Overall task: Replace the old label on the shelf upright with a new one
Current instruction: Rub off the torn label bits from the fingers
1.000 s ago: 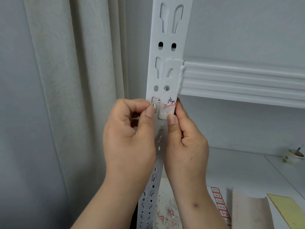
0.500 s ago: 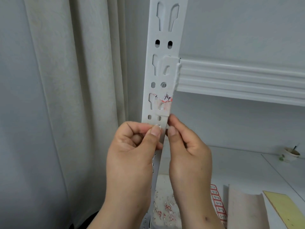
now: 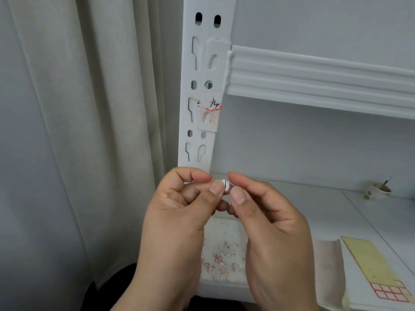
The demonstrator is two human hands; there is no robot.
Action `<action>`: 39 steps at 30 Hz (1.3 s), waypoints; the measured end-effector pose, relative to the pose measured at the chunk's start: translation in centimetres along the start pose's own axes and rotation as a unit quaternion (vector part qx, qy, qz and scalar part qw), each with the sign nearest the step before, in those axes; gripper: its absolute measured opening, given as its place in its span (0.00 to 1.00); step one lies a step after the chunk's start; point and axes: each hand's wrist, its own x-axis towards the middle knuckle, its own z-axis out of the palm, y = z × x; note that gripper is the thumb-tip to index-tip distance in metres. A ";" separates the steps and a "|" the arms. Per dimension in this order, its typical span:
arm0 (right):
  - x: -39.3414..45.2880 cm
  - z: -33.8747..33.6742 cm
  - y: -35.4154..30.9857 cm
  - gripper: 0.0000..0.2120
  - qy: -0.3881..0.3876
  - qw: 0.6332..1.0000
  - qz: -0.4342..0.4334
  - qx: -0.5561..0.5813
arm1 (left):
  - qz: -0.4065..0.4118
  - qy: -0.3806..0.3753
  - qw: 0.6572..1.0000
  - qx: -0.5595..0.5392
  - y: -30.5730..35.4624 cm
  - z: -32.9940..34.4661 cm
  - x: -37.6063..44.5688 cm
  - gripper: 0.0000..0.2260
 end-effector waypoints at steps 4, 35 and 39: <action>-0.1 -0.4 0.2 0.09 -0.014 1.000 0.013 -0.015 | -0.010 0.004 1.000 -0.003 -0.1 0.2 -0.6 0.05; -0.4 -1.0 -0.9 0.03 0.054 0.994 0.001 -0.096 | -0.243 -0.028 0.960 -0.136 -0.7 -0.8 -1.3 0.02; -0.6 -0.8 -0.3 0.05 0.036 0.993 0.012 -0.111 | -0.259 -0.045 0.955 -0.138 -1.2 -1.1 -1.3 0.06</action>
